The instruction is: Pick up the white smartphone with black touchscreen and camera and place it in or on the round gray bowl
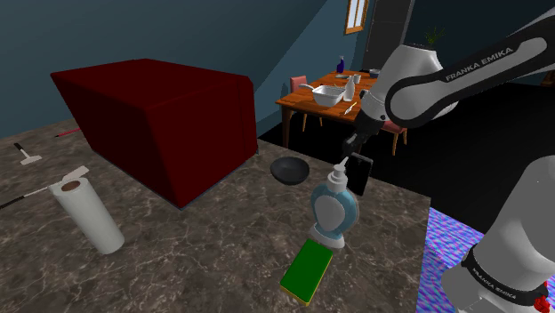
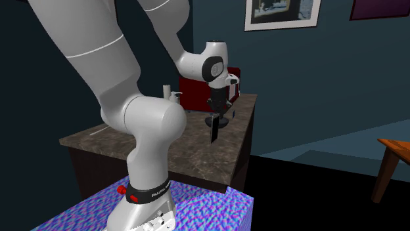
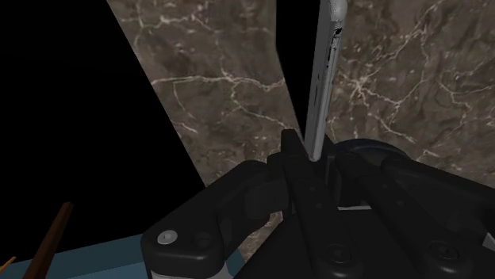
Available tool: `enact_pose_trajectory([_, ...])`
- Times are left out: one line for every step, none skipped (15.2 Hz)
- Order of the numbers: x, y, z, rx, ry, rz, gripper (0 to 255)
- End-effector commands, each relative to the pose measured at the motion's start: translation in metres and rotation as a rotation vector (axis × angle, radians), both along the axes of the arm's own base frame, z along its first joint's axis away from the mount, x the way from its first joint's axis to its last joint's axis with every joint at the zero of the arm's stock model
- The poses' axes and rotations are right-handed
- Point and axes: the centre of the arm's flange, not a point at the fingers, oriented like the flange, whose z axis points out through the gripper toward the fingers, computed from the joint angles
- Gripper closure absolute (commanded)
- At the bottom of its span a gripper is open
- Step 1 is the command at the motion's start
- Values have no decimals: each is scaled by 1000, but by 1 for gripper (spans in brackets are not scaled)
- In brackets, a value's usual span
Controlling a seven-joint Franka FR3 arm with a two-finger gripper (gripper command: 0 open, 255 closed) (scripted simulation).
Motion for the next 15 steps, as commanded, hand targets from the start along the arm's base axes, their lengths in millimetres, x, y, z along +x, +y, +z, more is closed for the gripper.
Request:
enact_pose_trajectory([0, 0, 0, 0, 0, 0, 255])
enact_pose_trajectory([0, 0, 0, 0, 0, 0, 255])
enact_pose_trajectory([0, 0, 0, 0, 0, 0, 255])
enact_pose_trajectory([0, 0, 5, 0, 0, 0, 255])
enact_pose_trajectory([0, 0, 10, 0, 0, 0, 255])
enact_pose_trajectory([0, 0, 16, 0, 0, 0, 255])
enact_pose_trajectory([0, 0, 21, 0, 0, 0, 255])
enact_pose_trajectory([0, 0, 26, 0, 0, 0, 255])
enact_pose_trajectory([0, 0, 32, 0, 0, 0, 255])
enact_pose_trajectory([0, 0, 37, 0, 0, 0, 255])
enact_pose_trajectory([0, 0, 42, 0, 0, 0, 255])
enact_pose_trajectory([0, 0, 47, 0, 0, 0, 255])
enact_pose_trajectory([0, 0, 53, 0, 0, 0, 255])
enact_pose_trajectory([0, 0, 58, 0, 0, 0, 255])
enact_pose_trajectory([0, 0, 63, 0, 0, 0, 255])
